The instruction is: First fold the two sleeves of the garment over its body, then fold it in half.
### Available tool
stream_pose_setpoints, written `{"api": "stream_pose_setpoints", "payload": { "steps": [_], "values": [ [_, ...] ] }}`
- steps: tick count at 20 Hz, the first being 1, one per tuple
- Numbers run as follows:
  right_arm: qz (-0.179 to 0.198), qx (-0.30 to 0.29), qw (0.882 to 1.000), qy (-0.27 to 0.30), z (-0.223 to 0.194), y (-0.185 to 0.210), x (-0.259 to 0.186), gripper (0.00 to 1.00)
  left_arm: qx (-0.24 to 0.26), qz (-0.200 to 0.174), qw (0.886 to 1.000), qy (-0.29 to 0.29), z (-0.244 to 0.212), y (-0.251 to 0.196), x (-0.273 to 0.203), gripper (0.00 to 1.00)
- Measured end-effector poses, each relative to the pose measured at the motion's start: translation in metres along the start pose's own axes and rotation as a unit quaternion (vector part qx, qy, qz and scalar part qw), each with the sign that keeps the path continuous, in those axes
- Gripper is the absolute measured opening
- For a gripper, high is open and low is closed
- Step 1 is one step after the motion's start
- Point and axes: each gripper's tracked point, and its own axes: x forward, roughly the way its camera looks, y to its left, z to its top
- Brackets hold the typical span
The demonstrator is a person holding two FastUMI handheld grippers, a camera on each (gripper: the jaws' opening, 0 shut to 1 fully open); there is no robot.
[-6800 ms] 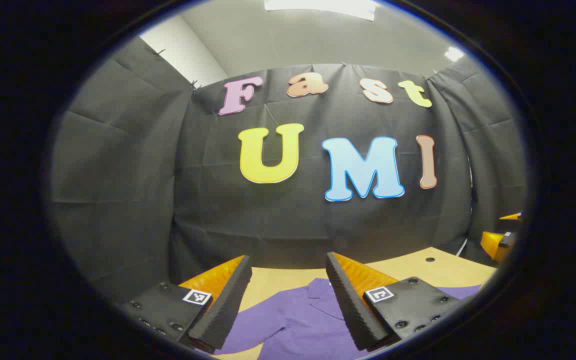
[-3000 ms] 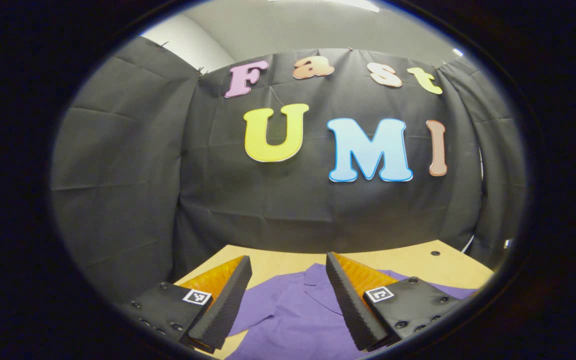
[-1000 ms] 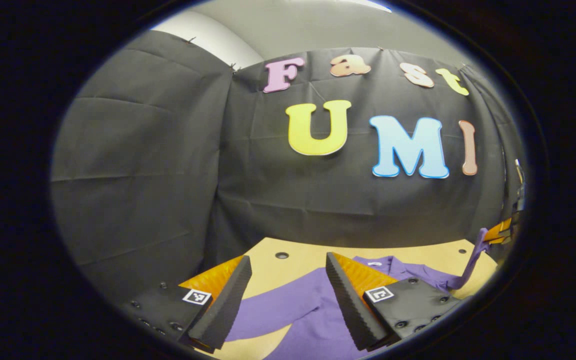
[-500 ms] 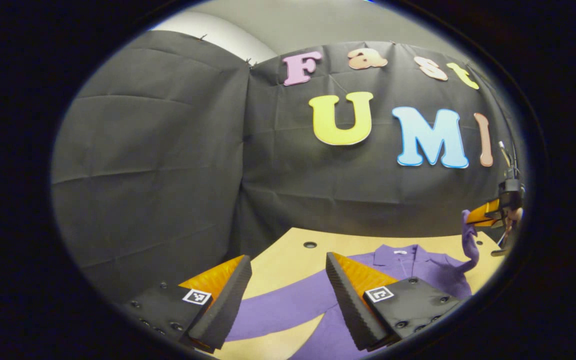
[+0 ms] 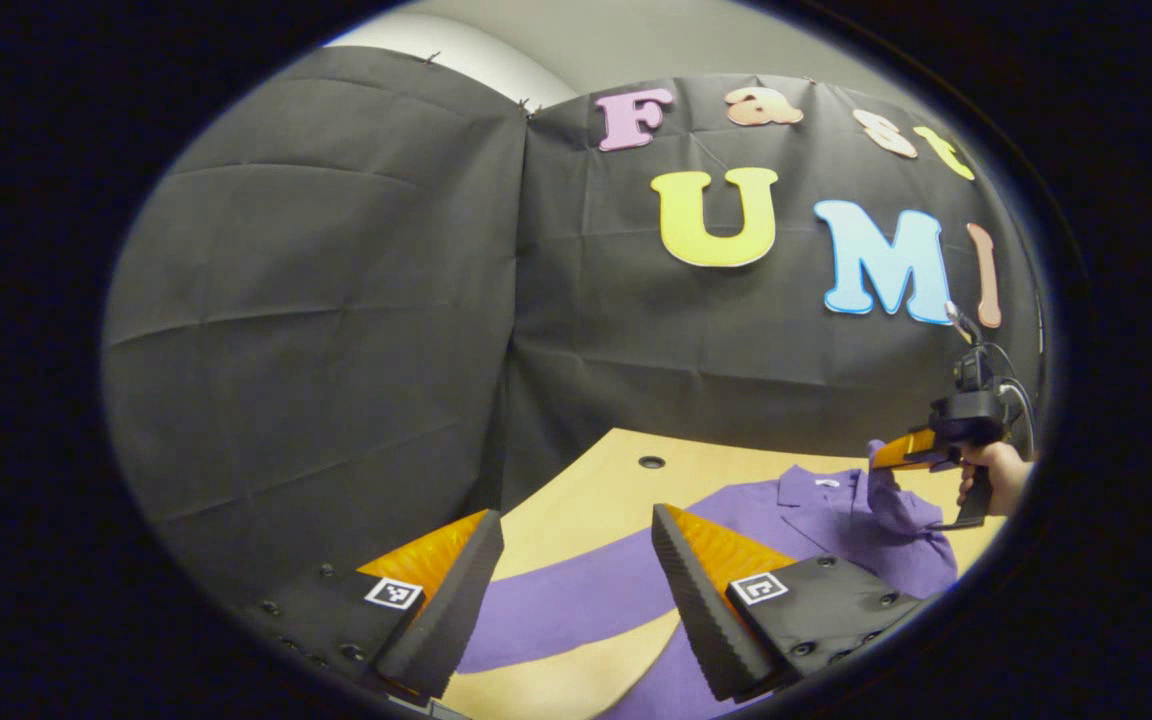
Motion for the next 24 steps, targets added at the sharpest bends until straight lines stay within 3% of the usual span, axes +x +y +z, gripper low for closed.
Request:
{"api": "stream_pose_setpoints", "payload": {
  "steps": [7, 9, 11, 13, 14, 16, 24],
  "values": [
    [-0.01, -0.037, 0.998, 0.049, -0.04, 0.017, 0.031, 0.05, 0.006, 0.01, 1.0, 0.002, -0.013, 0.019, 0.004, 0.96],
    [-0.015, -0.048, 0.997, 0.052, -0.045, 0.019, 0.033, 0.09, 0.004, 0.008, 1.0, 0.002, -0.017, 0.024, 0.006, 0.96],
    [0.003, -0.052, 0.997, 0.051, -0.046, 0.028, 0.032, 0.13, 0.001, 0.008, 1.0, -0.001, -0.018, 0.028, 0.009, 0.96],
    [0.013, -0.065, 0.997, 0.041, -0.043, 0.039, 0.024, 0.36, 0.001, 0.007, 1.0, -0.005, -0.02, 0.033, 0.014, 0.96],
    [0.018, -0.071, 0.997, 0.037, -0.042, 0.044, 0.017, 0.65, 0.001, 0.007, 1.0, -0.004, -0.023, 0.035, 0.016, 0.96],
    [0.009, -0.091, 0.995, 0.028, -0.042, 0.044, 0.013, 0.96, -0.004, 0.008, 1.0, -0.001, -0.028, 0.039, 0.019, 0.96],
    [0.017, -0.098, 0.995, -0.016, -0.029, 0.069, -0.051, 0.96, -0.03, 0.057, 0.997, 0.047, -0.083, 0.071, 0.041, 0.96]
  ]
}}
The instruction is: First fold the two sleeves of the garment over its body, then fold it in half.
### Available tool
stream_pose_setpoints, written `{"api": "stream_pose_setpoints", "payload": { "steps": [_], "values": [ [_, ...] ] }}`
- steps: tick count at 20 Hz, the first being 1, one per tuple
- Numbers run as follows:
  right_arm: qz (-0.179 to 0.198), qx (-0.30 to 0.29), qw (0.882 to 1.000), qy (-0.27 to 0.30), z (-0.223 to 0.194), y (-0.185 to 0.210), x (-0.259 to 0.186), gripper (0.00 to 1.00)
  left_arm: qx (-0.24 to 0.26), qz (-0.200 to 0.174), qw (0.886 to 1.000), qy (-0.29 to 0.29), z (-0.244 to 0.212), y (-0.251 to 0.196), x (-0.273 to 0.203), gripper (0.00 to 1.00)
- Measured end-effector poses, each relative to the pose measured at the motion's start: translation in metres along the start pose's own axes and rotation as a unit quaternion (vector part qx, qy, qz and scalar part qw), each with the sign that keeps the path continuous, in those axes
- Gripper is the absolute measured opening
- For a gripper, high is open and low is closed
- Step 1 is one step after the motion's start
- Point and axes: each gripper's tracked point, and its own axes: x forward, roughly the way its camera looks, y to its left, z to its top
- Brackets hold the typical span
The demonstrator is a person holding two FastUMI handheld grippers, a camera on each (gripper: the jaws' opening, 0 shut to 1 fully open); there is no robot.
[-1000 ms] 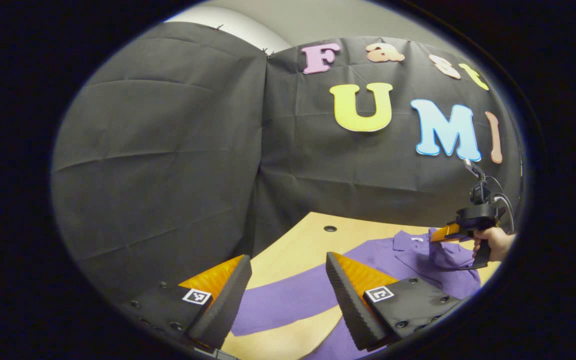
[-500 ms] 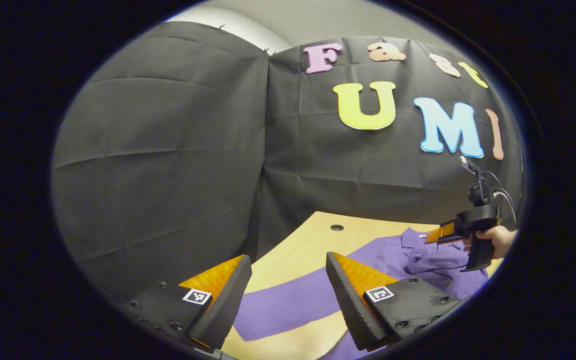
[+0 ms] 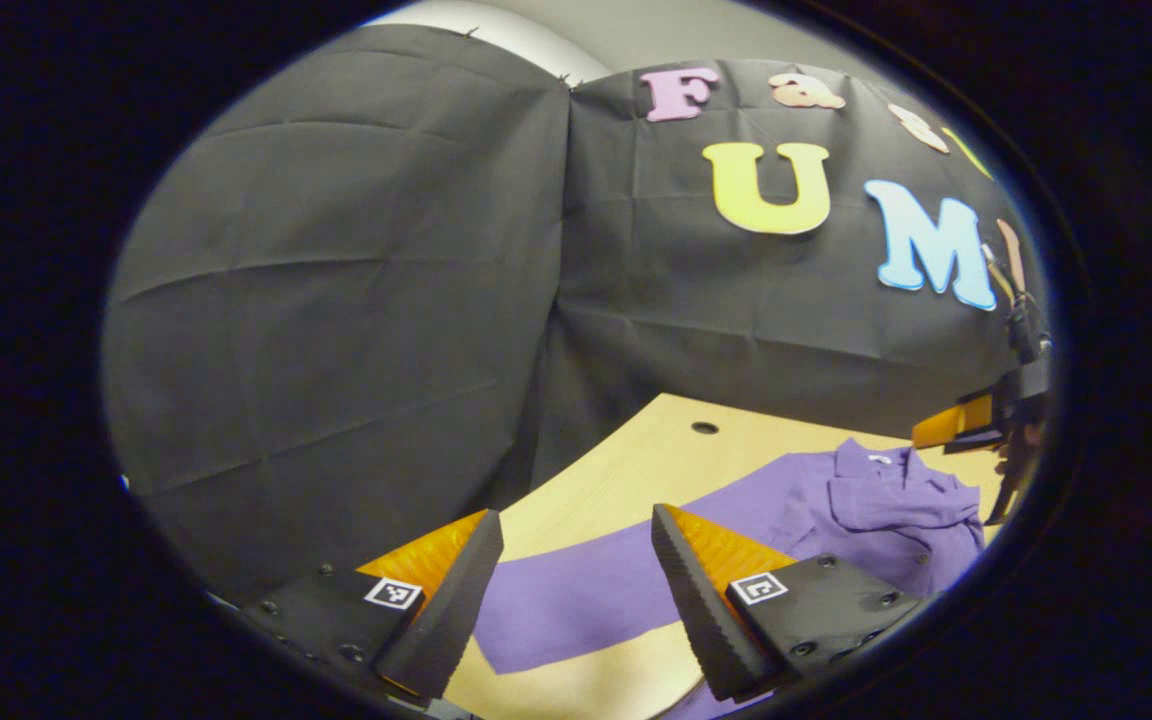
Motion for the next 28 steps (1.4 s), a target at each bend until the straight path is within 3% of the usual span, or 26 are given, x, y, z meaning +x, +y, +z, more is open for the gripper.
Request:
{"api": "stream_pose_setpoints", "payload": {
  "steps": [4, 7, 16, 24, 25, 28],
  "values": [
    [0.009, 0.016, 1.0, -0.019, 0.01, 0.014, -0.036, 0.96, -0.028, 0.051, 0.996, 0.067, -0.04, 0.028, 0.021, 0.96],
    [0.004, -0.013, 1.0, -0.023, 0.006, 0.015, -0.057, 0.96, -0.037, 0.089, 0.989, 0.116, -0.069, 0.048, 0.03, 0.96],
    [0.023, -0.032, 0.999, 0.007, -0.026, 0.036, -0.073, 0.96, -0.078, 0.116, 0.967, 0.211, -0.129, 0.067, 0.04, 0.98],
    [0.047, -0.035, 0.998, 0.031, -0.041, 0.054, -0.068, 0.96, -0.033, 0.116, 0.969, 0.215, -0.134, 0.055, 0.046, 0.99],
    [0.049, -0.036, 0.998, 0.03, -0.042, 0.056, -0.068, 0.96, -0.03, 0.112, 0.971, 0.211, -0.133, 0.055, 0.046, 0.85],
    [0.052, -0.035, 0.997, 0.035, -0.043, 0.055, -0.07, 0.96, -0.03, 0.1, 0.973, 0.206, -0.135, 0.047, 0.05, 0.65]
  ]
}}
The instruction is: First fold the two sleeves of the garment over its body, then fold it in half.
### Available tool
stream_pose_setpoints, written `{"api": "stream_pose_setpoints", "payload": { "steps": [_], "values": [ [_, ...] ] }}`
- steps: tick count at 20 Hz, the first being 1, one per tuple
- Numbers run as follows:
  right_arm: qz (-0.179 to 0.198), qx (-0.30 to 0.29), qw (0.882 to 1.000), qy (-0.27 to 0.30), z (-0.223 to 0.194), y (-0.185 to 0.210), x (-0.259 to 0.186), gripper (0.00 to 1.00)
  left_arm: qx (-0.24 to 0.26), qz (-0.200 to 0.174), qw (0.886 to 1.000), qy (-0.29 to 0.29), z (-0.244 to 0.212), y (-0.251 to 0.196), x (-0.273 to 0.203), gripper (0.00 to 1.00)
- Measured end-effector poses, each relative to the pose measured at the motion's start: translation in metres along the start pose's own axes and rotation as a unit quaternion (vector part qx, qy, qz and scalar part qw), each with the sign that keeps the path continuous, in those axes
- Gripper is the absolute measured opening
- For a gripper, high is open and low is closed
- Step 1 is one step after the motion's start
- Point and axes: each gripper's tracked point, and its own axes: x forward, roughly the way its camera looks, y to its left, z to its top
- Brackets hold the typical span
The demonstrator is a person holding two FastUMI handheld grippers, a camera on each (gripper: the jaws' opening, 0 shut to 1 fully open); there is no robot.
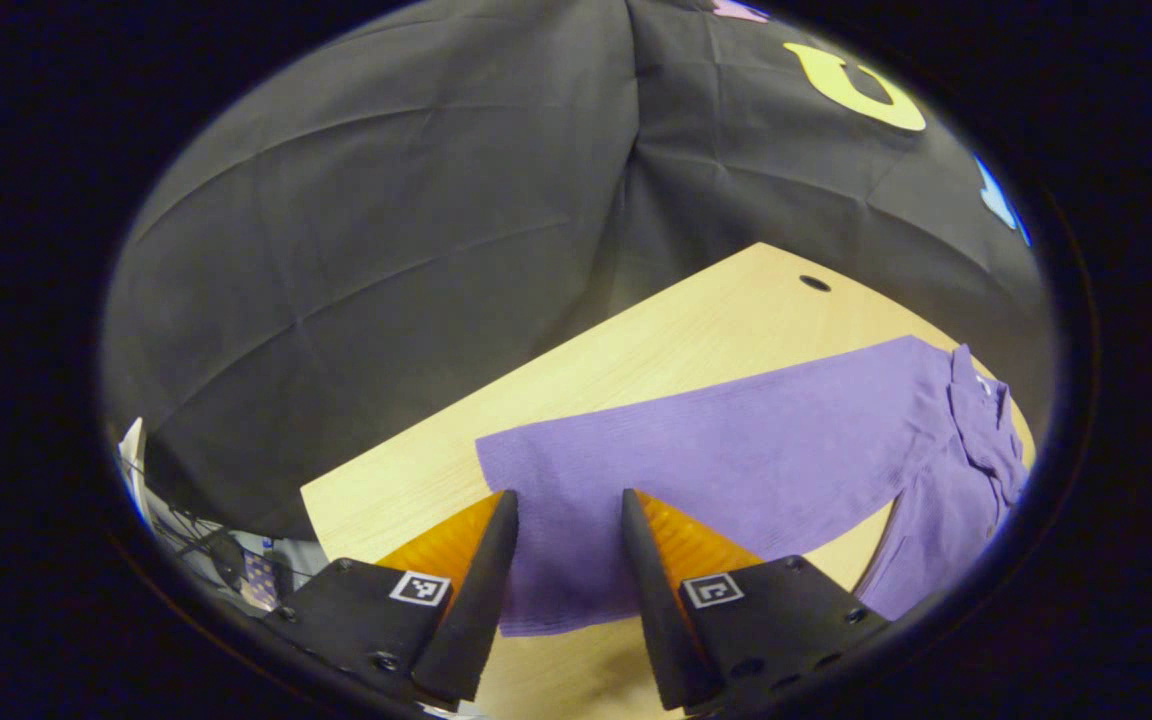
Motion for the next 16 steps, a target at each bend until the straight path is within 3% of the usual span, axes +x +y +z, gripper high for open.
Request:
{"api": "stream_pose_setpoints", "payload": {
  "steps": [2, 5, 6, 7, 11, 12, 16],
  "values": [
    [-0.002, 0.006, 1.0, 0.0, -0.004, -0.004, 0.001, 0.96, -0.005, -0.004, 1.0, -0.001, 0.003, -0.003, 0.0, 0.5],
    [-0.006, 0.015, 1.0, 0.0, -0.004, -0.009, -0.004, 0.96, -0.03, -0.012, 0.999, 0.0, 0.008, -0.005, 0.002, 0.16],
    [-0.007, 0.016, 1.0, -0.001, -0.005, -0.012, -0.005, 0.96, -0.033, -0.017, 0.999, 0.0, 0.008, -0.003, 0.001, 0.16],
    [-0.009, 0.016, 1.0, -0.003, -0.005, -0.015, -0.008, 0.96, -0.046, -0.027, 0.999, 0.004, 0.008, -0.005, 0.0, 0.07],
    [-0.023, 0.003, 1.0, -0.015, -0.003, -0.028, -0.025, 0.93, -0.092, -0.047, 0.995, 0.017, 0.013, -0.001, -0.001, 0.07],
    [-0.026, 0.001, 0.999, -0.018, -0.003, -0.031, -0.028, 0.96, -0.099, -0.051, 0.994, 0.02, 0.014, 0.001, -0.003, 0.07],
    [-0.048, 0.005, 0.999, -0.022, -0.003, -0.05, -0.05, 0.96, -0.129, -0.093, 0.987, 0.02, 0.036, -0.017, -0.02, 0.07]
  ]
}}
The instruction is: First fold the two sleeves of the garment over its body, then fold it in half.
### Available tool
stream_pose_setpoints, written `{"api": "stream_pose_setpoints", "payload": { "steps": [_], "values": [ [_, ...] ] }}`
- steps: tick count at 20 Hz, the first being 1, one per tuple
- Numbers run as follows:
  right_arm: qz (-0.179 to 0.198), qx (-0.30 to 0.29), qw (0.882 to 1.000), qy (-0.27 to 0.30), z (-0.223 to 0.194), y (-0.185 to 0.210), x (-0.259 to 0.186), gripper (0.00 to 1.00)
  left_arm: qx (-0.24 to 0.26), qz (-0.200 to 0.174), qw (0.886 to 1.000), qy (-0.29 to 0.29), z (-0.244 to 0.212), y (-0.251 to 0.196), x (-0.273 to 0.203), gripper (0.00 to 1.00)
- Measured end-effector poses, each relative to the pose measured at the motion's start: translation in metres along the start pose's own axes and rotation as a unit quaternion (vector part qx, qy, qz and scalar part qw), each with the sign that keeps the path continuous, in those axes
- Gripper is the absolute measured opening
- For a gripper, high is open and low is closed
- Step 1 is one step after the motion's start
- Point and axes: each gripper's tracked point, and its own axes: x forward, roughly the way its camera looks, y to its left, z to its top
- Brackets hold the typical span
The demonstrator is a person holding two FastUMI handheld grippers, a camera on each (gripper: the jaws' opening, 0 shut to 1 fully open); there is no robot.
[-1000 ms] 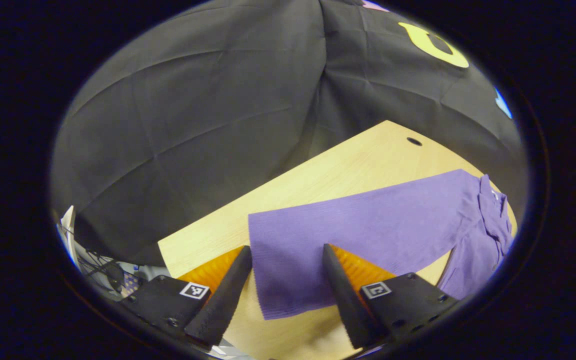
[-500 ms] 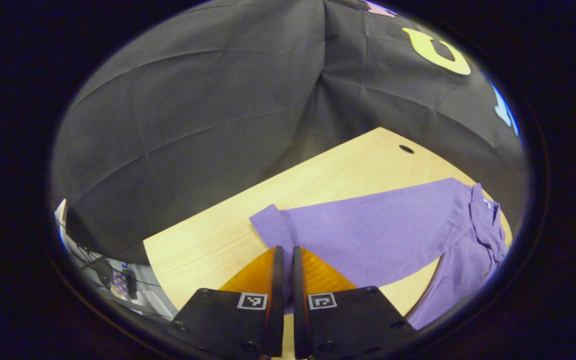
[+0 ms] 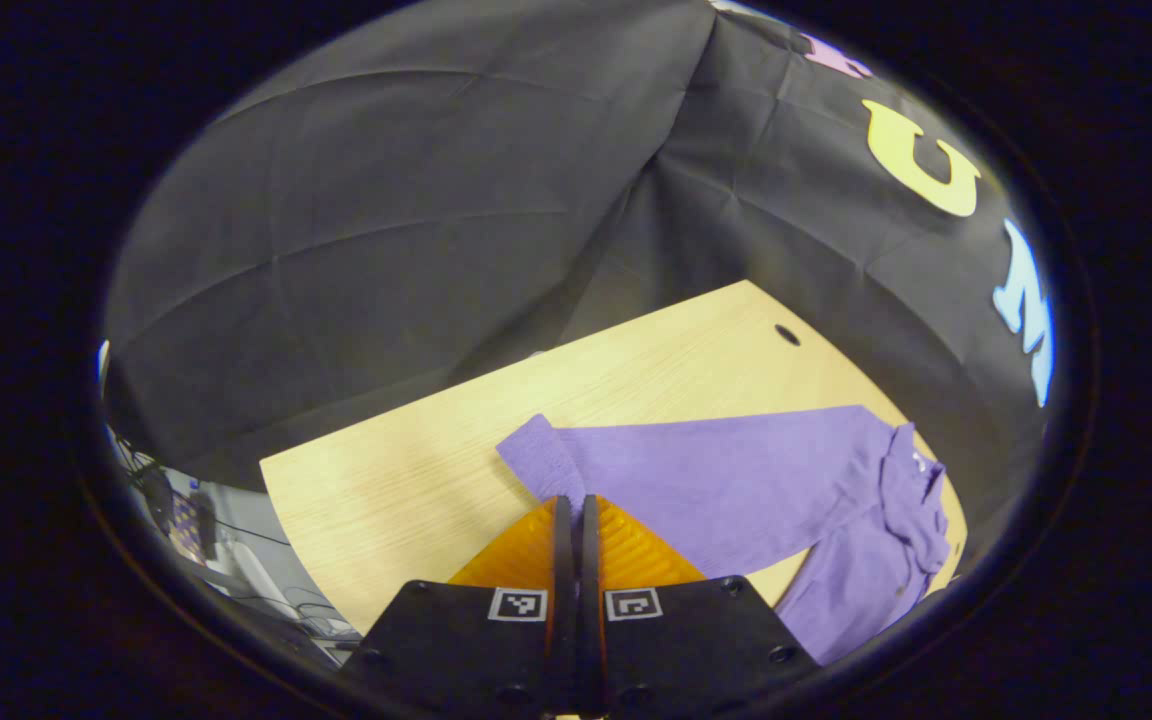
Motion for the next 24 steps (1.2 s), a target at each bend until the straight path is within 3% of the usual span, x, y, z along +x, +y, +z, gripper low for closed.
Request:
{"api": "stream_pose_setpoints", "payload": {
  "steps": [9, 12, 21, 24],
  "values": [
    [-0.058, 0.025, 0.998, -0.02, -0.002, -0.057, -0.041, 0.92, -0.01, -0.115, 0.993, -0.013, 0.027, -0.116, -0.039, 0.07],
    [-0.075, 0.031, 0.996, -0.026, -0.006, -0.075, -0.054, 0.96, 0.008, -0.153, 0.988, -0.012, 0.023, -0.166, -0.048, 0.07],
    [-0.126, 0.068, 0.989, -0.04, -0.021, -0.132, -0.099, 0.96, 0.072, -0.282, 0.957, 0.003, -0.02, -0.346, -0.079, 0.07],
    [-0.142, 0.081, 0.986, -0.039, -0.03, -0.15, -0.113, 0.96, 0.093, -0.304, 0.948, 0.011, -0.04, -0.394, -0.076, 0.07]
  ]
}}
